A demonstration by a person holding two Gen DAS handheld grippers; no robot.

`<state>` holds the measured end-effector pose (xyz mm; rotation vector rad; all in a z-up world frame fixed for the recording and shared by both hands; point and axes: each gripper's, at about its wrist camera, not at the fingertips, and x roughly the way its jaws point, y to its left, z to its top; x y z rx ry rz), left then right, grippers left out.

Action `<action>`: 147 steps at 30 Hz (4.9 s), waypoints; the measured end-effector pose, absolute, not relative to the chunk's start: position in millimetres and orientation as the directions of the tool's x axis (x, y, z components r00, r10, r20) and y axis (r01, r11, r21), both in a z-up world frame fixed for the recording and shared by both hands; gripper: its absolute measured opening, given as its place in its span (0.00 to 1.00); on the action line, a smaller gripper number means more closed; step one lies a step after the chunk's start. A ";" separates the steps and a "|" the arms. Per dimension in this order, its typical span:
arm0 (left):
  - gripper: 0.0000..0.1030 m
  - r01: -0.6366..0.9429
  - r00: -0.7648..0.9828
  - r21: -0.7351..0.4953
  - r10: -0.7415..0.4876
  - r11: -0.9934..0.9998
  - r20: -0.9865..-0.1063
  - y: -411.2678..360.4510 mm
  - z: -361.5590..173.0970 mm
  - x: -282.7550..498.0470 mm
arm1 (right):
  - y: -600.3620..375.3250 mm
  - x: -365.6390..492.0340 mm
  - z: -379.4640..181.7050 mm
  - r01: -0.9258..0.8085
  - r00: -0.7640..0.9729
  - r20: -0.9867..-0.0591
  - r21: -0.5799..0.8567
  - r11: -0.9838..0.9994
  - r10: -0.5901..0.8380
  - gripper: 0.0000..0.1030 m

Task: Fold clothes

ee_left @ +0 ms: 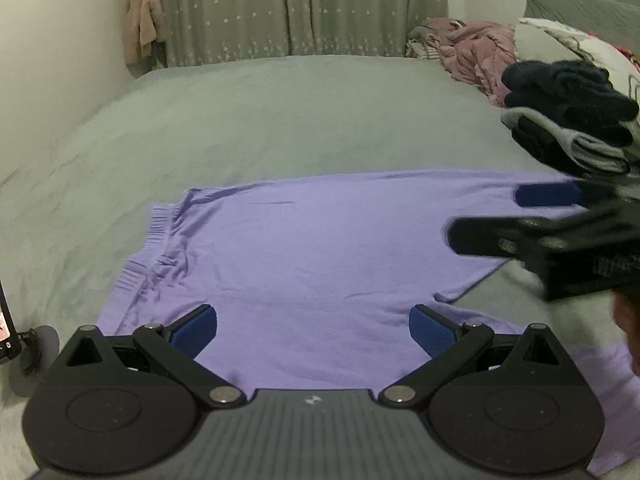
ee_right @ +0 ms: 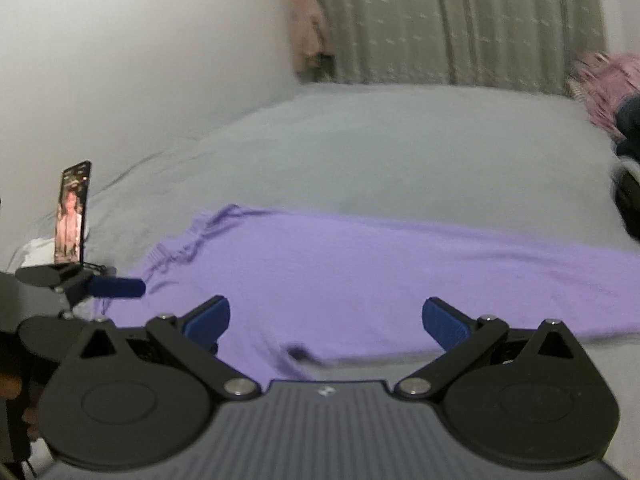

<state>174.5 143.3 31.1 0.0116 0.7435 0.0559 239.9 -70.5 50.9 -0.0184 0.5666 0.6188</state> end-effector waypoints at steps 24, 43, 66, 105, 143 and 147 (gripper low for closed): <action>0.71 -0.202 0.733 -0.314 -0.069 0.928 -0.677 225.5 29.5 205.3 | 17.2 399.9 20.9 -0.700 0.556 -0.677 -0.069 0.711 0.482 0.57; 0.71 -0.193 0.778 -0.588 -0.243 0.785 -0.580 245.0 20.0 205.8 | 28.9 314.2 34.3 -0.792 0.581 -0.622 -0.283 0.541 0.525 0.02; 0.52 -0.205 0.777 -0.620 -0.259 0.758 -0.574 241.6 11.4 205.8 | 22.1 217.7 35.0 -0.860 0.505 -0.611 -0.302 0.411 0.610 0.01; 0.38 -0.397 0.753 -0.637 -0.162 0.661 -0.637 310.3 9.4 189.9 | 59.4 350.5 3.1 -0.591 0.348 -0.552 0.498 0.634 0.758 0.11; 0.07 -0.385 0.810 -0.623 -0.074 0.681 -0.581 306.1 32.4 176.8 | 95.9 223.4 17.0 -0.893 0.413 -0.527 -0.071 0.445 0.743 0.14; 0.07 -0.392 0.832 -0.641 -0.042 0.660 -0.553 309.8 38.6 171.9 | 76.9 220.3 26.9 -0.880 0.451 -0.525 -0.128 0.457 0.722 0.28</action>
